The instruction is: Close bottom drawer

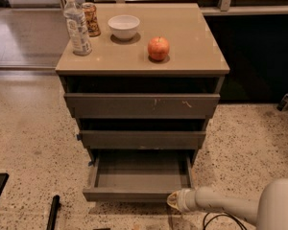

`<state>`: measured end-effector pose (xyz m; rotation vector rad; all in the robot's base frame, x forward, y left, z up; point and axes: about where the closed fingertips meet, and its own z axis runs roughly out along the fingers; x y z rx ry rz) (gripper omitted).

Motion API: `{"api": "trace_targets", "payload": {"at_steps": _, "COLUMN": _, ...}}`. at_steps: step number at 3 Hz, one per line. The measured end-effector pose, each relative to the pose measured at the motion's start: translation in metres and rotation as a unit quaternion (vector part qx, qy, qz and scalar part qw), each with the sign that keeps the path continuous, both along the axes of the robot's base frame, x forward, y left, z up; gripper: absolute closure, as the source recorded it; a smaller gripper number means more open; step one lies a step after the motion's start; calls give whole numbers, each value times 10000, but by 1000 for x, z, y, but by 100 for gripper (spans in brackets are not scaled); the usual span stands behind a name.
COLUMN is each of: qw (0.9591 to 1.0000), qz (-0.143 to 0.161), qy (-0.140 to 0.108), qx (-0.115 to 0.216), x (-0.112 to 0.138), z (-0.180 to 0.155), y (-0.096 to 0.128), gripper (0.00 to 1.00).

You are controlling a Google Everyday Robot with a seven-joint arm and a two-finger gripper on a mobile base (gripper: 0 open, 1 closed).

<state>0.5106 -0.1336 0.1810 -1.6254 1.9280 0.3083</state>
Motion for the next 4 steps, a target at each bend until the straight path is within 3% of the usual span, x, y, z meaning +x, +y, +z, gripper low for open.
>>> {"api": "trace_targets", "payload": {"at_steps": 1, "qw": 9980, "qz": -119, "qy": -584, "qx": 185, "x": 18, "z": -12, "y": 6, "gripper": 100}}
{"api": "trace_targets", "payload": {"at_steps": 2, "qw": 9929, "qz": -234, "qy": -1112, "qx": 346, "x": 36, "z": -18, "y": 7, "gripper": 100}}
{"api": "trace_targets", "payload": {"at_steps": 3, "qw": 9872, "qz": -314, "qy": -1502, "qx": 432, "x": 60, "z": -18, "y": 6, "gripper": 100}}
{"api": "trace_targets", "payload": {"at_steps": 4, "qw": 9834, "qz": -362, "qy": -1719, "qx": 456, "x": 87, "z": -15, "y": 6, "gripper": 100}}
